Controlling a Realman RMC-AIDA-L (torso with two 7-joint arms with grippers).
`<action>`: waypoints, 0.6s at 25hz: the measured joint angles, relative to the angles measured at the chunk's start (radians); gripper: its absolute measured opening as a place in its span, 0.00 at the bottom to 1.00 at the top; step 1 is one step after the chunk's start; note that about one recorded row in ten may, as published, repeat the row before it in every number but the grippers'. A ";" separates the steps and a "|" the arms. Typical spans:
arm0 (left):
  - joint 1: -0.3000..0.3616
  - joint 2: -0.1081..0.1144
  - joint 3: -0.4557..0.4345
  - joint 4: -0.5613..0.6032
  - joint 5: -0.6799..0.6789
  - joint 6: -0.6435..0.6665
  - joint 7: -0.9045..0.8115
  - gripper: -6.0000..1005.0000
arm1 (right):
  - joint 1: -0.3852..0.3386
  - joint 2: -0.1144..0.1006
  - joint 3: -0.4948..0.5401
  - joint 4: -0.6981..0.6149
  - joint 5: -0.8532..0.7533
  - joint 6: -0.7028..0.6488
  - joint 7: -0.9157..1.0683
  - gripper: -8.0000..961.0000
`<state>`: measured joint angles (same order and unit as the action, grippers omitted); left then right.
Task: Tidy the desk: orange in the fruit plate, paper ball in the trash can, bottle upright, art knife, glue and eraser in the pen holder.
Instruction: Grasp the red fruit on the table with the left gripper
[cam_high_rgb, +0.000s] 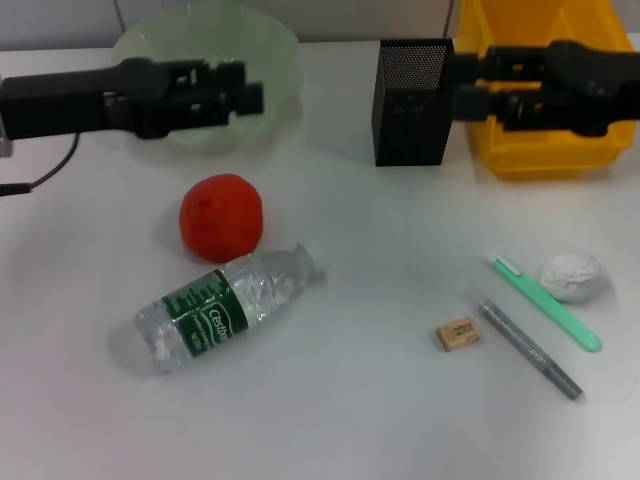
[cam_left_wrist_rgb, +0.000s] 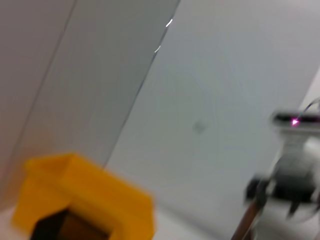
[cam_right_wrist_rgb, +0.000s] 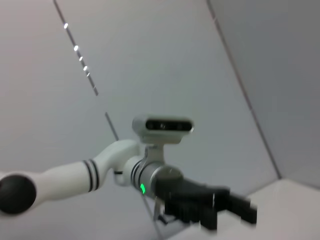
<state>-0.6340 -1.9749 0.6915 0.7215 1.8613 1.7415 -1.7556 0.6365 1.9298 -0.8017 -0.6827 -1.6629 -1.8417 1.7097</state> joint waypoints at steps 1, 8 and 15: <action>0.003 -0.002 0.000 0.030 0.032 -0.006 -0.014 0.61 | -0.003 0.000 0.020 0.000 0.000 -0.001 -0.001 0.72; 0.021 -0.036 0.004 0.110 0.233 -0.114 -0.019 0.61 | -0.022 0.004 0.153 0.005 0.003 -0.041 -0.004 0.72; 0.024 -0.092 0.023 0.162 0.419 -0.273 -0.024 0.61 | -0.029 0.018 0.175 0.010 0.005 -0.035 -0.016 0.72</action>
<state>-0.6099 -2.0670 0.7148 0.8836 2.2804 1.4687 -1.7798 0.6071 1.9473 -0.6265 -0.6728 -1.6583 -1.8766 1.6935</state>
